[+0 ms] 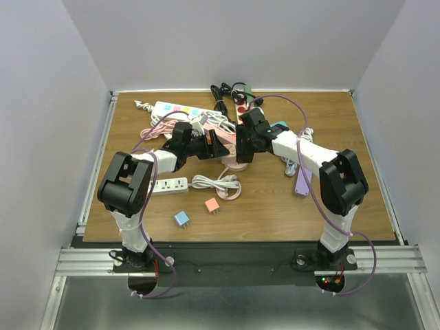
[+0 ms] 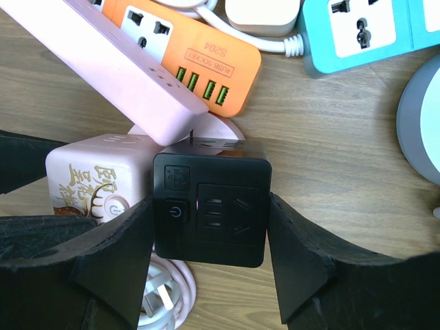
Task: Insert the plug
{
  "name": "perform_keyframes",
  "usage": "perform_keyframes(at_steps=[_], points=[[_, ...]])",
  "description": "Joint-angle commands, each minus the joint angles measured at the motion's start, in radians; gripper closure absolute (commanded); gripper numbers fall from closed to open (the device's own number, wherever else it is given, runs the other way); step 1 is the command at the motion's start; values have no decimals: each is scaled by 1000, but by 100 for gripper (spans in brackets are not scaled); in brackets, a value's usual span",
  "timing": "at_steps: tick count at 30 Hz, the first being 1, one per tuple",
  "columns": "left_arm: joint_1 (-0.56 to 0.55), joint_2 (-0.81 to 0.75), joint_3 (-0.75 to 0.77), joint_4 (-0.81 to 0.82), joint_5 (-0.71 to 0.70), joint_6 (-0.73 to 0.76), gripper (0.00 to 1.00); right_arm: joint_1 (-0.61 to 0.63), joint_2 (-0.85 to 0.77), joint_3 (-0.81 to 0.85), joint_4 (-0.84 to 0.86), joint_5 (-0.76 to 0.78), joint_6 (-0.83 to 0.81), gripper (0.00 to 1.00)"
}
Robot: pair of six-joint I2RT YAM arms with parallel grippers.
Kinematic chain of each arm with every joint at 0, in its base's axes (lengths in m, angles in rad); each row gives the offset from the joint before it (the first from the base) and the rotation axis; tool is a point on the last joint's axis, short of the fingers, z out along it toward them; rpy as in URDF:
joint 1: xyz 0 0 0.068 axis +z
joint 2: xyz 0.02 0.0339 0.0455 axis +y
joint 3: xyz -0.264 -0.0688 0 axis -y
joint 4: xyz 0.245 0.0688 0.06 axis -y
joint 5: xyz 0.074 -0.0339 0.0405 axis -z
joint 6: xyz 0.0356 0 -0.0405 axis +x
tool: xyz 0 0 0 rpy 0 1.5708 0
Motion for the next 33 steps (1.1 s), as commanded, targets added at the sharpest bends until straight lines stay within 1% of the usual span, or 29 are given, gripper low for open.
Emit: perform_keyframes(at_steps=[1, 3, 4, 5, 8, 9, 11, 12, 13, 14, 17, 21, 22, 23, 26, 27, 29, 30, 33], points=[[-4, -14, 10, -108, -66, 71, 22, 10, 115, -46, -141, -10, 18, 100], [-4, -26, 13, -119, -77, 75, 20, 10, 99, -30, -141, -4, 27, 98], [-2, -40, 19, -122, -82, 83, 17, 7, 93, -14, -141, 1, 33, 95], [-2, -44, 25, -127, -91, 88, 16, 6, 76, -7, -141, 2, 36, 86], [1, -60, 74, -154, -108, 106, 12, 1, 55, 17, -142, 11, 41, 71], [2, -67, 89, -173, -117, 118, 11, -2, 49, 32, -142, 14, 41, 56], [7, -96, 123, -191, -154, 126, 7, -13, 24, 44, -141, 22, 39, 47], [7, -109, 143, -211, -169, 135, 5, -17, 4, 56, -141, 28, 36, 40], [7, -121, 149, -222, -188, 140, 5, -20, -7, 61, -141, 33, 36, 38], [8, -150, 152, -240, -220, 143, 4, -22, -17, 70, -141, 36, 33, 29], [12, -228, 126, -250, -287, 151, 4, -23, -65, 66, -142, 45, 15, 16], [10, -348, 27, -257, -384, 135, 3, -24, -132, 37, -139, 41, -1, 10], [10, -374, -27, -260, -407, 122, 4, -25, -146, 23, -139, 37, -7, 10], [10, -430, -51, -266, -453, 112, 4, -25, -169, 15, -139, 42, -11, 10], [7, -558, -162, -294, -546, 63, 3, -30, -192, 9, -135, 62, -40, 5], [4, -592, -186, -312, -569, 46, 3, -40, -198, 9, -130, 65, -50, 3], [-13, -682, -254, -342, -673, 2, 2, -63, -200, 17, -109, 48, -73, 2], [-22, -710, -287, -378, -700, -13, 1, -98, -205, 20, -87, 6, -77, 2], [-63, -797, -321, -470, -787, -76, 1, -181, -221, 21, -20, -80, -83, 2]])
